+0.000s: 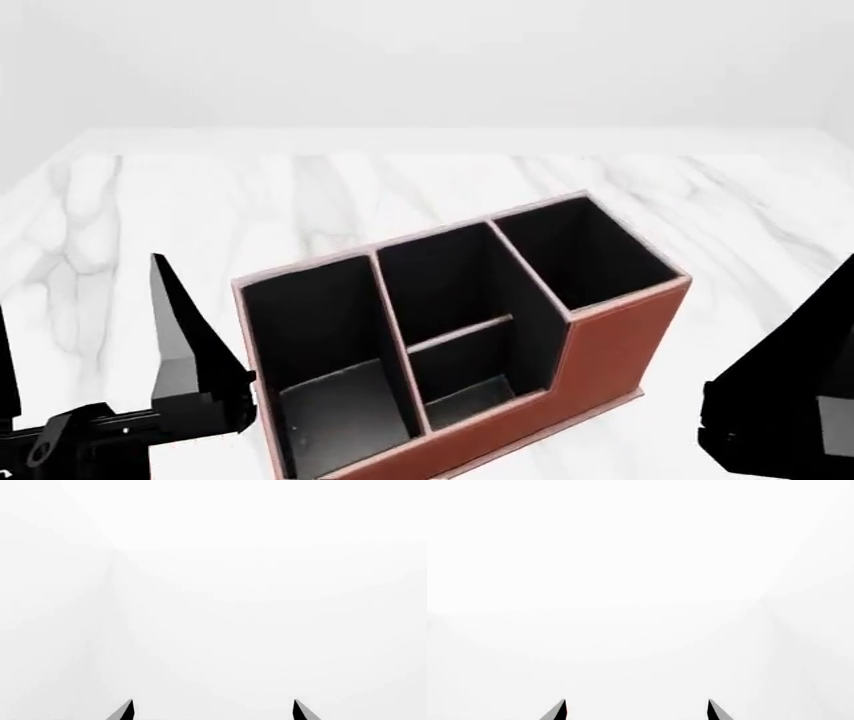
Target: Pick up the book and place it in the back compartment of the caddy.
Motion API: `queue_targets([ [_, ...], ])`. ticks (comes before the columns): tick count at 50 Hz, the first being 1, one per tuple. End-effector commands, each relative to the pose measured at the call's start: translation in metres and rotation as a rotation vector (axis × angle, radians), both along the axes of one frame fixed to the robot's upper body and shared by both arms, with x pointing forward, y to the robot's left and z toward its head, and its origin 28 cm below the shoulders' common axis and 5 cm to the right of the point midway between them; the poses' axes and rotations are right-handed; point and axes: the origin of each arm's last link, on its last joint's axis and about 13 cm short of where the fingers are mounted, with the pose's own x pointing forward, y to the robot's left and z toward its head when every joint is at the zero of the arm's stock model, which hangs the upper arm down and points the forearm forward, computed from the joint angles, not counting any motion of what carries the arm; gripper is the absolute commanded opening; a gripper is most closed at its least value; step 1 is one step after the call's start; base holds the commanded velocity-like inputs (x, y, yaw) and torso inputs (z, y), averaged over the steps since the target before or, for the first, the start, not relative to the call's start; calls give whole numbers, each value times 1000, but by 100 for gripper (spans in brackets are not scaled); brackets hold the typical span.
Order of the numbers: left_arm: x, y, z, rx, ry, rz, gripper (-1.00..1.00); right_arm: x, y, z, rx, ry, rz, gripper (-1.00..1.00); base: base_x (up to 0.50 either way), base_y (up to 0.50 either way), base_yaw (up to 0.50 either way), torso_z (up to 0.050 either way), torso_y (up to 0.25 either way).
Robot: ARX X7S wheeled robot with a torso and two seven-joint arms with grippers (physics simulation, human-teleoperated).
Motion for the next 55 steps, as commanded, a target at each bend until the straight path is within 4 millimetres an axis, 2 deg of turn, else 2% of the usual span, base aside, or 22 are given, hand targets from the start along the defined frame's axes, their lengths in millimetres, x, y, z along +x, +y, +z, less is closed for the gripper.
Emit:
queue_targets([
  [1,0,1,0,12,-10,12,100,0,0,-1,-39,1,-9,100,0,0,0,0,0],
  [11,0,1,-1,13,-6,12,100,0,0,-2,-48,4,-8,100,0,-8,0,0,0],
  [24,1,0,-3,20,-2,4,100,0,0,-2,-42,-10,-5,100,0,-471,0,0,0],
  [40,4,-2,-5,25,40,-19,100,-1,0,-2,-45,-4,-10,100,0,0,0,0,0],
  [44,11,-8,-1,47,190,-182,100,-1,1,-1,-47,-6,-7,100,0,0,0,0,0],
  [49,16,-20,20,134,292,-454,100,-2,1,0,-47,-13,-7,100,0,0,0,0,0],
  [55,27,-30,28,224,344,-569,100,-2,1,0,-47,-16,-5,100,0,0,0,0,0],
])
